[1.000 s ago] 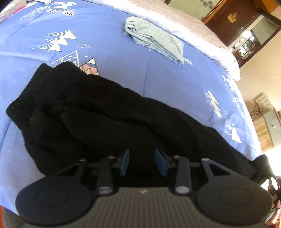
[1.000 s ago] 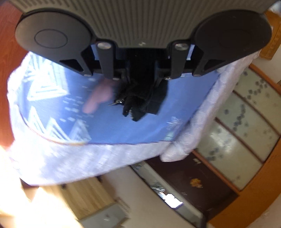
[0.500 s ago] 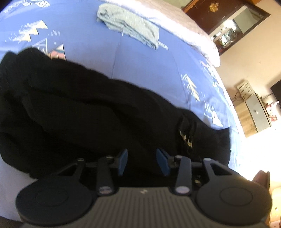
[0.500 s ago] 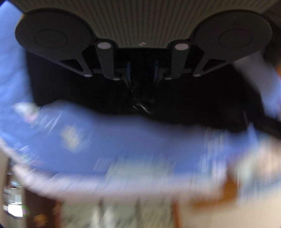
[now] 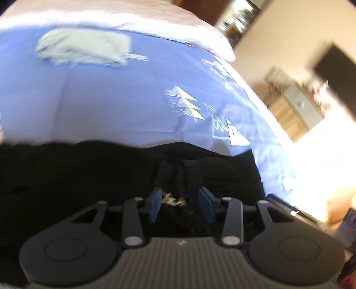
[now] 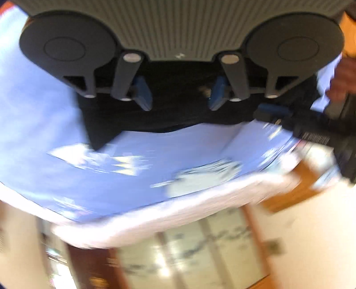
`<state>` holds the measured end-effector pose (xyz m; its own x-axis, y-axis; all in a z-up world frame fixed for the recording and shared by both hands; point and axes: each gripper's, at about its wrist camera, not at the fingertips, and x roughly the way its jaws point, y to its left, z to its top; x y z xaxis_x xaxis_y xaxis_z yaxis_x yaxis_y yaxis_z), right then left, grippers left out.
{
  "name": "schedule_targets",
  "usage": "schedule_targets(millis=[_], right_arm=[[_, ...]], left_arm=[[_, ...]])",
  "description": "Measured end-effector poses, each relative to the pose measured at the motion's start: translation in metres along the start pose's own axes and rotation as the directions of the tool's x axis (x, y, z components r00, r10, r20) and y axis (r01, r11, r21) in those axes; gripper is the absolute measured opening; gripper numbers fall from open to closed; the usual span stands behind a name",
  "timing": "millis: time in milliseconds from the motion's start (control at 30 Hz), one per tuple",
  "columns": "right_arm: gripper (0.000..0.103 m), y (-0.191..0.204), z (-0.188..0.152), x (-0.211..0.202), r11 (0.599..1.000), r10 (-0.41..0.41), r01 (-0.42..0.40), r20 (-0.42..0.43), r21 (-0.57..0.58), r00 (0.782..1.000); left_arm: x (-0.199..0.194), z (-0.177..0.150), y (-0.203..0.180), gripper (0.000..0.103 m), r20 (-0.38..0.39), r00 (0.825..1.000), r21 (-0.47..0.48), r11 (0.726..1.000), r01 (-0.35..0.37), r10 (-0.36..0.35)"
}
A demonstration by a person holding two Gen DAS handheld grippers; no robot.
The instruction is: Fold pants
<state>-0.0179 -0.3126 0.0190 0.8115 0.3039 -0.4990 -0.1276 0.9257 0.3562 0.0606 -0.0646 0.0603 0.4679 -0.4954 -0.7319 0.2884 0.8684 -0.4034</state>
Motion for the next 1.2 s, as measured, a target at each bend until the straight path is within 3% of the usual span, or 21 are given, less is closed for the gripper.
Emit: schedule_targets(millis=[100, 200, 267, 300, 467, 633, 867, 1200], right_arm=[[0.046, -0.020, -0.008, -0.006, 0.996, -0.070, 0.071, -0.013, 0.051, 0.997], [0.046, -0.032, -0.018, -0.001, 0.990, -0.124, 0.127, -0.054, 0.066, 0.991], [0.043, -0.043, -0.023, 0.018, 0.982, -0.145, 0.160, -0.134, 0.103, 0.980], [0.043, -0.045, -0.027, 0.017, 0.982, -0.133, 0.146, -0.113, 0.116, 0.985], [0.043, -0.041, -0.032, 0.011, 0.985, -0.124, 0.134, -0.096, 0.105, 0.988], [0.043, -0.044, -0.029, 0.015, 0.983, -0.118, 0.130, -0.095, 0.132, 0.988], [0.044, -0.046, -0.024, 0.029, 0.977, -0.142, 0.155, -0.102, 0.143, 0.985], [0.045, -0.038, -0.025, 0.033, 0.969, -0.177, 0.191, -0.102, 0.157, 0.979]], left_arm=[[0.031, -0.004, -0.030, 0.036, -0.016, 0.996, 0.132, 0.988, -0.086, 0.089], [0.064, -0.017, -0.040, 0.037, -0.057, 0.973, 0.221, 0.953, -0.206, 0.224], [0.077, -0.030, -0.042, 0.055, -0.018, 0.952, 0.300, 0.910, -0.285, 0.304], [0.079, -0.034, -0.042, 0.059, 0.004, 0.949, 0.320, 0.899, -0.300, 0.316], [0.077, -0.024, -0.022, 0.068, -0.070, 0.957, 0.190, 0.946, -0.264, 0.281], [0.075, -0.033, -0.028, 0.073, -0.032, 0.947, 0.214, 0.928, -0.306, 0.320], [0.063, -0.033, -0.022, 0.073, -0.052, 0.949, 0.143, 0.943, -0.300, 0.310], [0.037, -0.047, -0.033, 0.073, -0.036, 0.956, 0.181, 0.942, -0.282, 0.293]])
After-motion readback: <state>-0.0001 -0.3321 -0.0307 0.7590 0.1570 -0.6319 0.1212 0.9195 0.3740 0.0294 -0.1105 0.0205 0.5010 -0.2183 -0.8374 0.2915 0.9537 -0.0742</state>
